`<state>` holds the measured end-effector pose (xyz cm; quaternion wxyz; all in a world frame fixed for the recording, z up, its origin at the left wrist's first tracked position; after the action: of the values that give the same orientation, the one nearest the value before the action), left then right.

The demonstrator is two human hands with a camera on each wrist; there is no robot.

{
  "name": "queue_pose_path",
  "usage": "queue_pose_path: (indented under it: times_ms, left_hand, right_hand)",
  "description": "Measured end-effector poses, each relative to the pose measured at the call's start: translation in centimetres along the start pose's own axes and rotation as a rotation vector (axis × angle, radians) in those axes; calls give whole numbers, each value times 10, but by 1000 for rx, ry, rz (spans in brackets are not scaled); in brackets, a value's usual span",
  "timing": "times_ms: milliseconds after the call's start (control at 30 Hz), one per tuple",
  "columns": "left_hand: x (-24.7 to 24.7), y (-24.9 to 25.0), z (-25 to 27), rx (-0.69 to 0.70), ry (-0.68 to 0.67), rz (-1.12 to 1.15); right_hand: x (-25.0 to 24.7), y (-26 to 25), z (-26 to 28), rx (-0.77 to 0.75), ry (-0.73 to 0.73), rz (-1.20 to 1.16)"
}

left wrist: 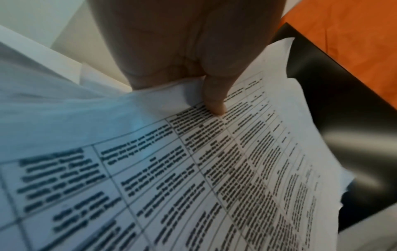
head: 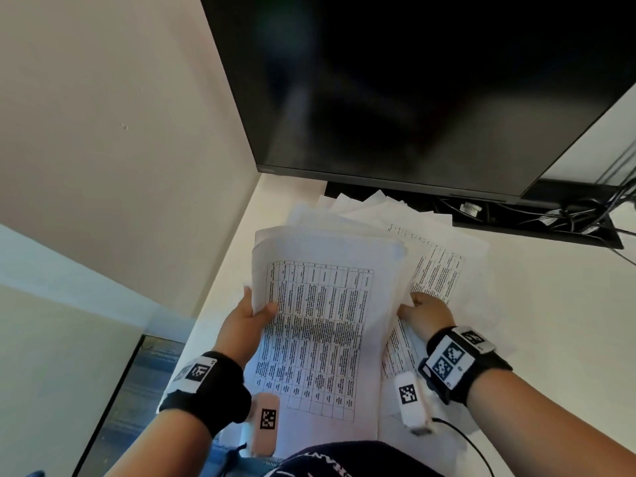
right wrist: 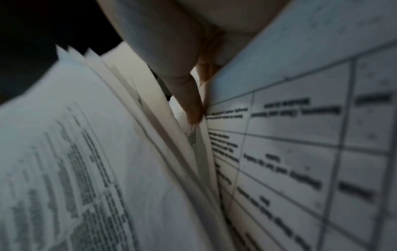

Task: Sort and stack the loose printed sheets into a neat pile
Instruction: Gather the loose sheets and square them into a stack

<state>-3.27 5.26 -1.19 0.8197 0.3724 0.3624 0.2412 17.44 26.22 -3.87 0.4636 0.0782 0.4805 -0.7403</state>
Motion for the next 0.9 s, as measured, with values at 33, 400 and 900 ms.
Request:
queue_pose_path:
  times_ms: [33,400,900]
  left_hand:
    - [-1,2,2,36,-1,-2]
    - [11,30,10,304,-43,-6]
    - [65,87,32,323,-77,318]
  right_hand:
    - [1,-2,-1,-18,24,-34]
    - [-81,10,22,-184,210,-610]
    - [-142,40,41,-278,124,-1010]
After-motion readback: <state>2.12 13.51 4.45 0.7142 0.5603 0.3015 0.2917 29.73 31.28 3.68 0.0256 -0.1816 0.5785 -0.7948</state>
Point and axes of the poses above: each hand's wrist, its own z-axis away from the middle knuckle, its own x-axis out of the palm, y = z × x, the point moved 2 cm from there along -z, towards the middle knuckle, and after that the axes turned 4 degrees about y, right-handed, at the moved point
